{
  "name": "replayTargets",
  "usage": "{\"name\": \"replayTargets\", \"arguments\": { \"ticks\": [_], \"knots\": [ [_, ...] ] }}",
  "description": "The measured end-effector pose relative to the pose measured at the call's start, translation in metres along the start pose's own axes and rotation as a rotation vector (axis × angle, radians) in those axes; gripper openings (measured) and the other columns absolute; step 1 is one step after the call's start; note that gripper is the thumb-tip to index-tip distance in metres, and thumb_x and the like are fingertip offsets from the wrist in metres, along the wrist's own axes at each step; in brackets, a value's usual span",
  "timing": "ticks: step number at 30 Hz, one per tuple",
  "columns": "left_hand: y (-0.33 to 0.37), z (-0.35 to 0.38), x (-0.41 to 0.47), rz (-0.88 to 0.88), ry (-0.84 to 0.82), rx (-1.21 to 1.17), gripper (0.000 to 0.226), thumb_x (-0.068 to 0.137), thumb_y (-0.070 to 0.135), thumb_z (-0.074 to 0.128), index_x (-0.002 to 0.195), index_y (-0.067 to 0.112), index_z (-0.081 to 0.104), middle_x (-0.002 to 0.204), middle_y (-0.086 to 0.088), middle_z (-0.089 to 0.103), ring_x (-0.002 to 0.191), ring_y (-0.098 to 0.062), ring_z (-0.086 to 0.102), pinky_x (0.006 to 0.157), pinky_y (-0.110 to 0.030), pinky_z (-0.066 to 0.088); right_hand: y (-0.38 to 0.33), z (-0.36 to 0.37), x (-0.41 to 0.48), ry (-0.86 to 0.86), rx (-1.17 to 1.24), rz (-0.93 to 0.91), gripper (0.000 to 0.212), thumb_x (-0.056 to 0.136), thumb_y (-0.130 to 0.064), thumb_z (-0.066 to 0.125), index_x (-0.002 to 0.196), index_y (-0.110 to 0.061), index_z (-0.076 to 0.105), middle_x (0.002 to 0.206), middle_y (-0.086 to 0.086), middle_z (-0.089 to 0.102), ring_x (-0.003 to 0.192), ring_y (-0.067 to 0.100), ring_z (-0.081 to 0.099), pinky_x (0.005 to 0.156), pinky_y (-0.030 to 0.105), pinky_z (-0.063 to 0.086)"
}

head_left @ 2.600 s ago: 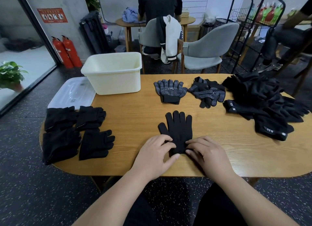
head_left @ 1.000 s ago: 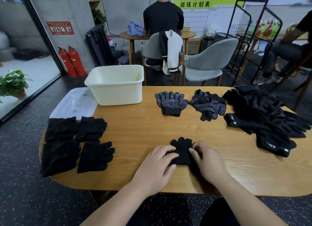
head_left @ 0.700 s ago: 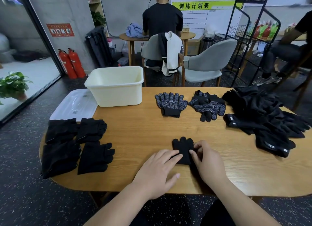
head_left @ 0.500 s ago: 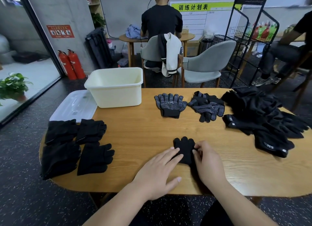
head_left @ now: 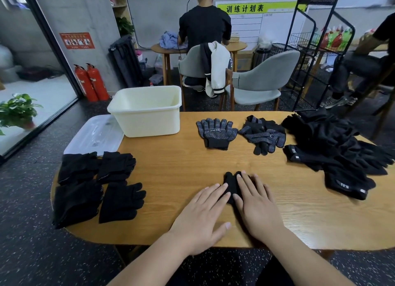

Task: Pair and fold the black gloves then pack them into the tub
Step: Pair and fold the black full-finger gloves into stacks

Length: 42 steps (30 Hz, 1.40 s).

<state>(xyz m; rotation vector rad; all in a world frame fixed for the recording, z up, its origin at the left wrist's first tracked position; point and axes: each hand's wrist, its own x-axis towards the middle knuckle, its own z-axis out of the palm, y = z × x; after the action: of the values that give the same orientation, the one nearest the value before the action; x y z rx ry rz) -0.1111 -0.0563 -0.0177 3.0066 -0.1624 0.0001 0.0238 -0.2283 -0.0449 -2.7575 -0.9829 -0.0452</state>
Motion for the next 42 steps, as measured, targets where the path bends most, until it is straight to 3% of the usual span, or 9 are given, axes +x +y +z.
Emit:
{"name": "replayTargets", "arguments": {
  "ticks": [4,8,11,14,17,21,26,36,42],
  "knots": [
    [-0.001,0.005,0.003,-0.002,-0.005,0.029,0.074,0.11,0.064,0.016,0.17,0.024,0.001,0.176,0.01,-0.014,0.158,-0.005,-0.025,0.132,-0.042,-0.005,-0.004,-0.006,0.001,-0.064,-0.024,0.011,0.082,0.095,-0.065,-0.016,0.168,-0.03,-0.004,0.173,-0.014,-0.014,0.162,0.019,-0.013,0.131,0.044,0.003],
    [-0.001,0.004,0.004,-0.035,0.02,0.005,0.072,0.11,0.063,0.016,0.17,0.024,0.008,0.176,0.011,-0.012,0.157,-0.004,-0.028,0.132,-0.042,-0.006,-0.003,-0.005,-0.005,0.09,0.086,0.044,0.07,0.107,-0.059,0.01,0.164,-0.026,0.033,0.171,-0.009,0.027,0.16,0.021,0.018,0.128,0.044,0.023],
    [-0.003,0.004,0.0,-0.149,0.12,-0.09,0.064,0.11,0.06,0.019,0.167,0.03,0.027,0.177,0.013,0.002,0.159,-0.004,-0.018,0.133,-0.041,0.0,0.001,-0.001,-0.007,0.227,0.128,0.036,0.047,0.109,-0.045,0.04,0.146,-0.025,0.061,0.148,-0.007,0.06,0.137,0.025,0.048,0.109,0.046,0.046],
    [-0.004,0.006,-0.003,-0.268,0.226,-0.154,0.058,0.11,0.058,0.024,0.158,0.035,0.045,0.172,0.014,0.018,0.16,-0.007,0.001,0.132,-0.041,0.013,0.004,-0.001,-0.01,0.316,0.133,0.003,0.033,0.1,-0.037,0.061,0.13,-0.027,0.072,0.122,-0.009,0.067,0.11,0.022,0.055,0.09,0.043,0.052],
    [-0.008,0.006,-0.005,-0.363,0.321,-0.189,0.051,0.109,0.054,0.031,0.148,0.036,0.057,0.162,0.015,0.033,0.153,-0.008,0.02,0.127,-0.041,0.025,0.002,-0.006,-0.014,0.353,0.16,-0.024,0.031,0.094,-0.034,0.073,0.125,-0.029,0.073,0.118,-0.008,0.062,0.104,0.021,0.052,0.085,0.041,0.052],
    [-0.011,0.004,-0.008,-0.525,0.38,-0.192,0.044,0.108,0.049,0.041,0.142,0.033,0.063,0.136,0.016,0.046,0.13,-0.007,0.037,0.114,-0.032,0.035,0.0,-0.005,-0.014,0.308,0.151,-0.111,0.037,0.095,-0.031,0.071,0.131,-0.038,0.07,0.128,-0.01,0.06,0.111,0.022,0.053,0.086,0.041,0.051],
    [-0.012,0.001,-0.016,-0.635,0.356,-0.217,0.038,0.106,0.048,0.047,0.134,0.032,0.068,0.114,0.015,0.048,0.114,-0.009,0.042,0.105,-0.032,0.037,0.001,-0.01,-0.013,0.221,0.151,-0.094,0.032,0.094,-0.06,0.061,0.123,-0.051,0.069,0.113,-0.02,0.055,0.109,0.016,0.047,0.082,0.037,0.043],
    [-0.022,-0.027,-0.007,-0.79,0.146,-0.447,0.038,0.102,0.051,0.058,0.131,0.03,0.068,0.125,0.008,0.069,0.115,-0.016,0.063,0.103,-0.043,0.052,-0.045,-0.01,-0.013,0.087,0.295,-0.073,0.05,0.078,-0.086,0.058,0.115,-0.053,0.066,0.105,-0.023,0.048,0.107,0.01,0.036,0.099,0.037,0.037],
    [-0.031,-0.043,-0.01,-0.882,0.187,-0.636,0.033,0.099,0.035,0.073,0.129,0.024,0.066,0.127,0.004,0.07,0.111,-0.017,0.067,0.093,-0.031,0.055,-0.066,-0.01,-0.011,0.062,0.28,-0.085,0.051,0.079,-0.087,0.056,0.115,-0.052,0.065,0.105,-0.019,0.046,0.106,0.012,0.035,0.1,0.036,0.037]
  ]
}}
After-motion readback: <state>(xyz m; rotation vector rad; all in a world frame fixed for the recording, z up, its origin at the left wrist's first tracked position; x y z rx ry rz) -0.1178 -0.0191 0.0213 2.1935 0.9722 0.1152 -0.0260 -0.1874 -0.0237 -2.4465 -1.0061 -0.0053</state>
